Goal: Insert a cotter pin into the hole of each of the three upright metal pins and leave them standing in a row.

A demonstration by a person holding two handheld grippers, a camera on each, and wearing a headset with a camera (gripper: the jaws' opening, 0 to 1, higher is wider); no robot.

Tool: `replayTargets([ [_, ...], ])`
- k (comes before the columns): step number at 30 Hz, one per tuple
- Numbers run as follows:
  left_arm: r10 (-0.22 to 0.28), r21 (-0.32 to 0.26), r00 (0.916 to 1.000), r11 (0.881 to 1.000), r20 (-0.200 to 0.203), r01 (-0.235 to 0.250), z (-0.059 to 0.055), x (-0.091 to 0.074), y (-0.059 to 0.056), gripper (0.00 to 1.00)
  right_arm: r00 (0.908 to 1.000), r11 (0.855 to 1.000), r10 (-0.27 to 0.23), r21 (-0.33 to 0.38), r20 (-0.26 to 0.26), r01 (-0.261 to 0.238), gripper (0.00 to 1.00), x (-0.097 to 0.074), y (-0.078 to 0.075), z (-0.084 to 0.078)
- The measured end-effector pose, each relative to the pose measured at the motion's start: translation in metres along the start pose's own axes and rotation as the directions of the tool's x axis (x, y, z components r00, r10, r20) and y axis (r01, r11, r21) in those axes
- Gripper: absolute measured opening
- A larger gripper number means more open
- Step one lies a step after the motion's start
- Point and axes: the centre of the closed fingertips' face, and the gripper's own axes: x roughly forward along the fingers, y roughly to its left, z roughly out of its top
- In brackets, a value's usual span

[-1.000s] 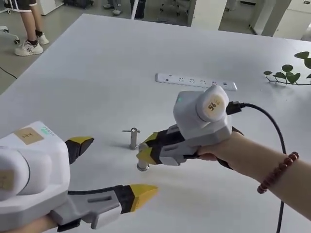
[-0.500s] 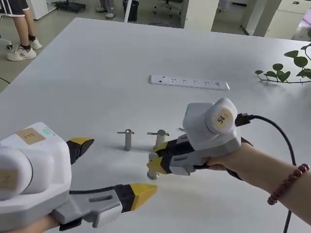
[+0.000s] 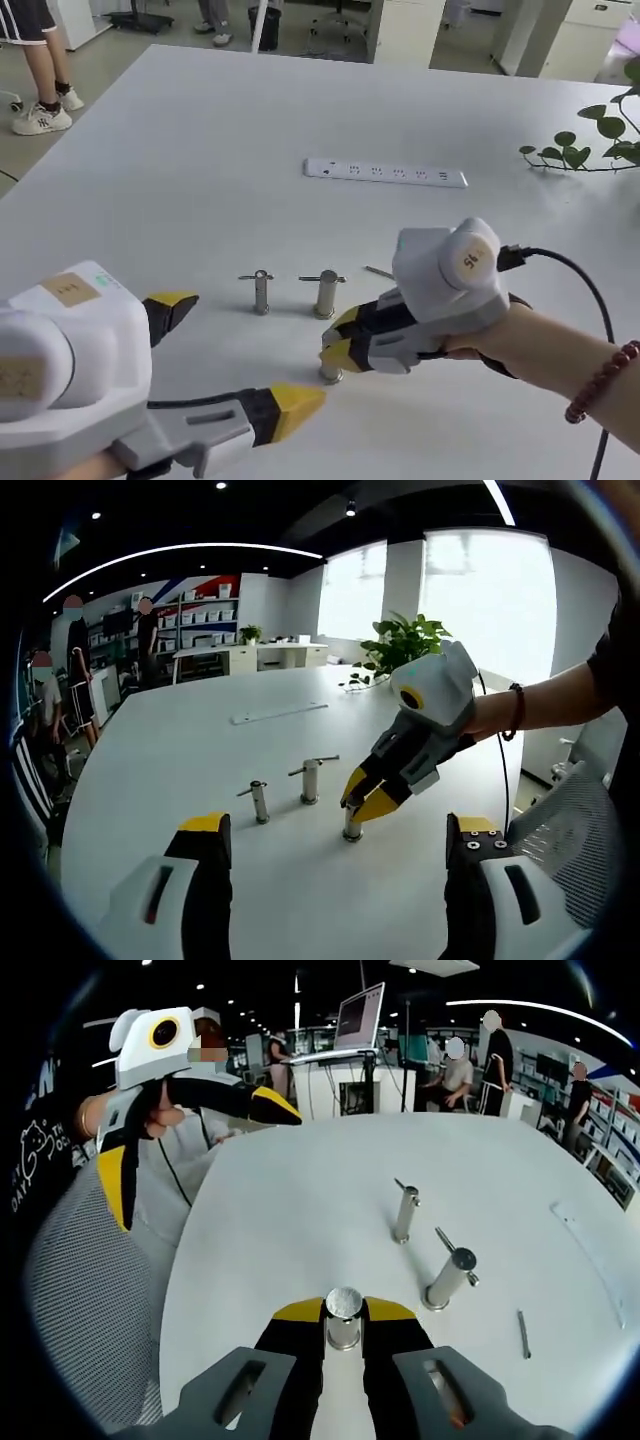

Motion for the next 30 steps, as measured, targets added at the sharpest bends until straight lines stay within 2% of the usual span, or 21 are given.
replayTargets([
  [6,0.008,0.001,1.0000,1.000,0.001,-0.008,0.000,0.000,0.002,0.87,0.9999,1.000,0.012,-0.008,0.013,-0.011,0.09,-0.001,0.001,-0.002],
  [10,0.008,-0.001,1.0000,1.000,-0.004,-0.008,-0.002,0.001,0.001,0.87,0.9997,0.999,0.006,-0.046,0.024,-0.005,0.09,-0.002,0.003,-0.003],
  [15,-0.001,0.002,0.9999,1.000,-0.016,0.001,-0.004,0.002,-0.001,0.87,0.9992,0.999,0.008,-0.035,0.040,-0.007,0.09,-0.002,0.002,-0.002],
  [19,-0.006,0.001,0.9998,1.000,-0.019,0.006,-0.005,0.003,-0.003,0.87,0.9997,0.999,0.010,-0.043,0.022,-0.009,0.15,0.000,0.006,-0.007],
  [27,-0.004,-0.001,0.9998,1.000,-0.020,0.004,-0.006,0.004,-0.002,0.87,0.9988,1.000,0.011,0.011,0.048,-0.012,0.18,-0.005,0.007,-0.005],
  [30,-0.002,-0.004,0.9998,1.000,-0.018,0.002,-0.006,0.004,-0.002,0.88,0.9974,0.998,0.012,0.057,0.071,-0.017,0.19,-0.011,0.005,-0.001],
])
